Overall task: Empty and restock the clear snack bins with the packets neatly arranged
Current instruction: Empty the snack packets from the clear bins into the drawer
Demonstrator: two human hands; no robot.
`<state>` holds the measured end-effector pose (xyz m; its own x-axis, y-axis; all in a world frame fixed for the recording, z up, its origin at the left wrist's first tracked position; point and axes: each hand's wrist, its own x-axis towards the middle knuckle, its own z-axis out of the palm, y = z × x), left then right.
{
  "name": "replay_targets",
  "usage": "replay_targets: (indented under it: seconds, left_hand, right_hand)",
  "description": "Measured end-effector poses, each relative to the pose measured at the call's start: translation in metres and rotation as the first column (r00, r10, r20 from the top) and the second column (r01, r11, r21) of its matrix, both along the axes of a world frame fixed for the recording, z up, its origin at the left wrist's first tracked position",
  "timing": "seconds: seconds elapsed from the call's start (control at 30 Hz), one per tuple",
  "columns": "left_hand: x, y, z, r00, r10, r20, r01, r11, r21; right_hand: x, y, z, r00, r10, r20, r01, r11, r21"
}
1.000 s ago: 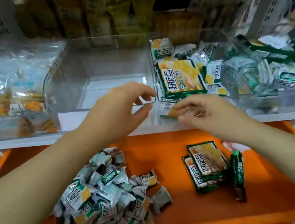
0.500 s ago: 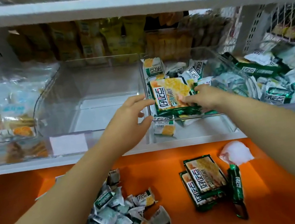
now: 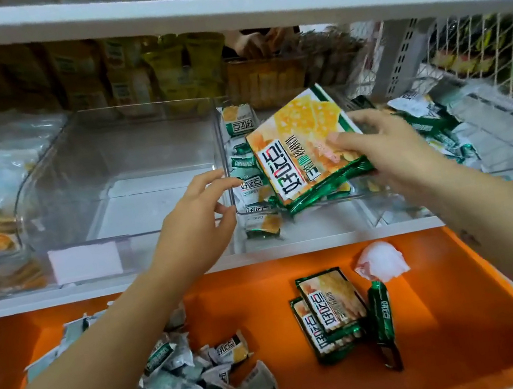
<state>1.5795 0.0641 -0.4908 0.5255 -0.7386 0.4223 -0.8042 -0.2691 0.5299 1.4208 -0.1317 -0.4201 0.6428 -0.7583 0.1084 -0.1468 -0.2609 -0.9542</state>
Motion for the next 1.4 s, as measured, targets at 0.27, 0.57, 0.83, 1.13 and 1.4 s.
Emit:
replay_targets:
  seconds: [0.27, 0.57, 0.83, 1.13, 1.4]
  left_hand:
    - [-0.009, 0.007, -0.017, 0.977, -0.017, 0.214, 0.021, 1.000, -0.019]
    - [-0.006, 0.029, -0.033, 0.919, -0.082, 0.386, 0.044, 0.994, 0.105]
    - [-0.008, 0.025, -0.035, 0.921, -0.052, 0.387, 0.034, 0.998, 0.053]
    - [-0.009, 0.030, -0.013, 0.974, -0.097, 0.205, 0.065, 0.985, 0.158]
    - [-0.006, 0.041, -0.007, 0.968, -0.111, 0.225, 0.051, 0.965, 0.256]
  right_hand:
    - [-0.113, 0.029, -0.044, 0.935, 0.196, -0.296, -0.264, 0.941, -0.209]
    - [-0.101, -0.020, -0.180, 0.735, -0.062, -0.675, -0.059, 0.986, -0.155]
    - [-0.105, -0.031, -0.201, 0.532, -0.069, -0.844, -0.159, 0.971, -0.180]
    - [-0.087, 0.020, -0.078, 0.843, 0.066, -0.534, -0.269, 0.911, -0.312]
    - [0.006, 0.026, -0.019, 0.883, 0.114, -0.455, -0.335, 0.833, -0.440]
